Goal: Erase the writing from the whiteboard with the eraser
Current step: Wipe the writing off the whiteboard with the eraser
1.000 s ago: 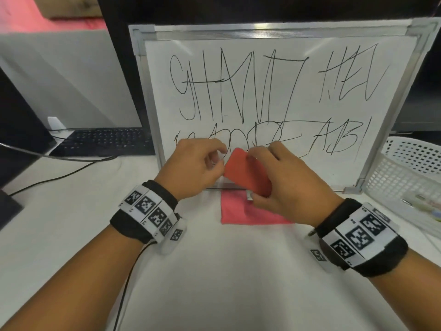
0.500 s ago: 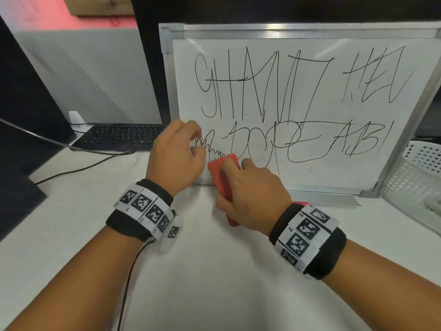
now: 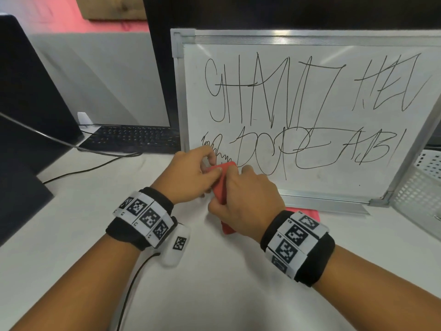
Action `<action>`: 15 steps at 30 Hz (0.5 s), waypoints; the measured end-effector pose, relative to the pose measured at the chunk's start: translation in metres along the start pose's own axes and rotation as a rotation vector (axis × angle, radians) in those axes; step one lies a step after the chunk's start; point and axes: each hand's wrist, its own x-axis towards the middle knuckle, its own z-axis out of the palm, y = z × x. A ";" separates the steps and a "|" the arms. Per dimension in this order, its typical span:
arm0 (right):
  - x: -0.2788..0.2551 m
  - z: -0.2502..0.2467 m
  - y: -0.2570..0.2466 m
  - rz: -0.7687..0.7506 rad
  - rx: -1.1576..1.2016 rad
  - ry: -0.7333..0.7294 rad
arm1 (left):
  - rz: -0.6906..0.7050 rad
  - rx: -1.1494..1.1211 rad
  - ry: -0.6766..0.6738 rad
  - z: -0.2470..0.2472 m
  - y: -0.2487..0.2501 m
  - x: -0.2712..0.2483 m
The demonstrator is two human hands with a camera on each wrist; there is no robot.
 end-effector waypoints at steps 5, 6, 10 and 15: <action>0.002 0.002 0.005 -0.077 0.053 0.020 | -0.037 -0.170 -0.019 -0.013 0.003 0.000; 0.002 0.003 0.008 -0.107 0.088 0.012 | -0.053 -0.215 -0.016 -0.018 0.003 0.001; 0.000 0.007 0.014 -0.223 0.188 -0.079 | -0.040 -0.213 -0.012 -0.031 0.001 0.000; 0.004 0.011 0.017 -0.281 0.265 -0.129 | -0.025 -0.153 0.023 -0.033 0.001 -0.001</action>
